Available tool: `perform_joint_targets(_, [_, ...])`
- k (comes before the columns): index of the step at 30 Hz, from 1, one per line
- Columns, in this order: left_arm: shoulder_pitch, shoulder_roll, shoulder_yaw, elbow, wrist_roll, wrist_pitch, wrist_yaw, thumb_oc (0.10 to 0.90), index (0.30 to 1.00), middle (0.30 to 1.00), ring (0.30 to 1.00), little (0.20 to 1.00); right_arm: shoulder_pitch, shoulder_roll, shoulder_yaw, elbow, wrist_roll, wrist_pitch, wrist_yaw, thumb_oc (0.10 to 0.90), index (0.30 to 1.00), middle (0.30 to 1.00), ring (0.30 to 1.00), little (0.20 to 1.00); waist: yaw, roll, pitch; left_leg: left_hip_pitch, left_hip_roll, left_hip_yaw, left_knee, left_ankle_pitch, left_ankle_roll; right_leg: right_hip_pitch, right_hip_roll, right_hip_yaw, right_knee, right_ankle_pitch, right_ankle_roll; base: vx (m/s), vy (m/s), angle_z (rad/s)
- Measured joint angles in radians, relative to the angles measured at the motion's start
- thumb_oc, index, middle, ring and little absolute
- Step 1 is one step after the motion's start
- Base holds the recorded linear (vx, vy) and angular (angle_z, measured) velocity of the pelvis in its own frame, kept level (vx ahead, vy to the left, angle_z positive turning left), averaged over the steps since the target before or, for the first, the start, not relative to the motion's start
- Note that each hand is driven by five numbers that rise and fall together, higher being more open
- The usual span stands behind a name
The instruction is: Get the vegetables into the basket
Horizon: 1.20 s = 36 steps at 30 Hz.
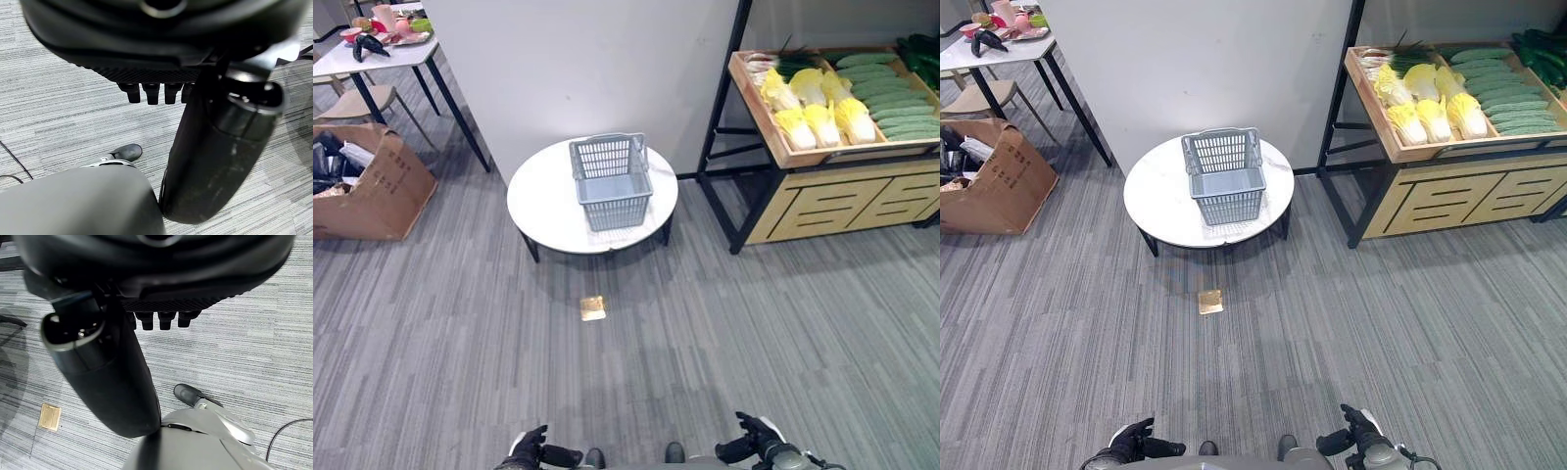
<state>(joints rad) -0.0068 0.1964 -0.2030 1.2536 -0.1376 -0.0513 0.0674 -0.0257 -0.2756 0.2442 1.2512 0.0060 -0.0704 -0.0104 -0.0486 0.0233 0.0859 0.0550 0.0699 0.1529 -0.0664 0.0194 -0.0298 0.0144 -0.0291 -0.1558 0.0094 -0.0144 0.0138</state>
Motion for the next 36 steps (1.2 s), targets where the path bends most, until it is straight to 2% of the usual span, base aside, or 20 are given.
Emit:
perform_joint_targets(18, [0.004,0.001,0.001,0.005,-0.020,0.000,0.004,0.900,1.000,1.000,1.000,1.000,0.018,-0.017,0.000,-0.002,0.000,0.011,-0.018,0.900,1.000,1.000,1.000,1.000,-0.021,0.006,0.005,-0.022,0.011,0.020,0.002,0.001,-0.001,-0.017,0.013,0.019,-0.027,0.019,-0.007,0.00,-0.032,-0.03])
perform_joint_targets(22, [-0.022,0.002,0.001,0.001,-0.020,-0.002,0.010,0.900,1.000,1.000,1.000,1.000,0.005,-0.041,0.001,-0.004,0.000,0.011,-0.018,0.900,1.000,1.000,1.000,1.000,-0.021,0.021,0.046,-0.060,0.016,0.013,0.021,0.003,-0.005,-0.060,0.016,0.018,0.008,0.014,-0.010,-0.04,-0.094,0.03])
perform_joint_targets(25, [-0.055,0.013,0.002,-0.004,-0.020,-0.005,0.020,0.900,1.000,1.000,1.000,1.000,-0.018,-0.046,0.001,-0.001,0.001,0.012,-0.019,0.900,1.000,1.000,1.000,1.000,-0.021,0.022,0.073,-0.098,0.025,-0.001,0.055,0.008,-0.012,-0.089,0.022,0.010,0.034,0.001,-0.014,0.00,-0.150,0.11])
perform_joint_targets(26, [-0.065,0.020,0.002,-0.002,-0.020,-0.003,0.020,0.900,1.000,1.000,1.000,1.000,-0.025,-0.045,0.001,-0.001,0.001,0.012,-0.018,0.900,1.000,1.000,1.000,1.000,-0.020,0.017,0.079,-0.115,0.028,-0.008,0.081,0.008,-0.013,-0.096,0.023,0.007,0.043,-0.010,-0.011,0.01,-0.165,0.15])
perform_joint_targets(28, [-0.082,0.032,0.021,-0.003,-0.030,-0.009,0.028,0.900,1.000,1.000,1.000,1.000,-0.047,-0.044,0.000,-0.001,0.002,0.011,-0.021,0.900,1.000,1.000,1.000,1.000,-0.018,0.001,0.108,-0.160,0.027,-0.021,0.153,0.023,-0.037,-0.104,0.019,0.005,0.049,-0.024,-0.031,0.04,-0.167,0.18])
perform_joint_targets(29, [-0.095,0.032,0.032,-0.003,-0.038,-0.009,0.043,0.900,1.000,1.000,1.000,1.000,-0.056,-0.044,0.000,-0.003,0.002,0.010,-0.024,0.900,1.000,1.000,1.000,1.000,-0.017,-0.007,0.120,-0.188,0.026,-0.032,0.195,0.040,-0.064,-0.104,0.016,0.006,0.046,-0.023,-0.032,0.06,-0.128,0.24])
perform_joint_targets(31, [-0.125,0.027,0.064,0.057,-0.060,-0.021,0.047,0.900,1.000,1.000,1.000,1.000,-0.065,-0.042,0.004,-0.006,0.005,0.010,-0.025,0.900,1.000,1.000,1.000,1.000,-0.010,-0.034,0.139,-0.223,0.019,-0.081,0.275,0.073,-0.116,-0.086,0.008,-0.003,0.038,-0.018,-0.061,0.06,-0.054,0.23])
perform_joint_targets(33, [-0.114,0.029,0.062,0.029,-0.097,-0.021,0.048,0.900,1.000,1.000,1.000,1.000,-0.066,-0.049,0.026,-0.006,0.005,0.008,-0.032,0.900,1.000,1.000,1.000,1.000,0.003,-0.043,0.151,-0.274,0.023,-0.109,0.373,0.069,-0.117,-0.078,0.011,-0.006,0.039,-0.021,-0.071,0.10,0.031,0.07])
perform_joint_targets(34, [-0.112,0.034,0.046,-0.001,-0.097,-0.030,0.046,0.900,1.000,1.000,1.000,1.000,-0.070,-0.053,0.030,0.000,0.006,0.008,-0.035,0.900,1.000,1.000,1.000,1.000,0.007,-0.043,0.155,-0.293,0.028,-0.112,0.372,0.067,-0.115,-0.073,0.011,-0.010,0.029,-0.021,-0.071,0.19,0.095,0.12])
perform_joint_targets(36, [-0.125,0.033,0.016,0.000,-0.095,-0.030,0.044,0.900,1.000,1.000,1.000,1.000,-0.083,-0.049,0.034,0.015,0.006,0.008,-0.035,0.900,1.000,1.000,1.000,1.000,-0.001,-0.044,0.157,-0.306,0.072,-0.094,0.201,0.083,-0.109,-0.060,0.016,-0.031,-0.019,-0.018,-0.065,0.24,0.144,0.15])
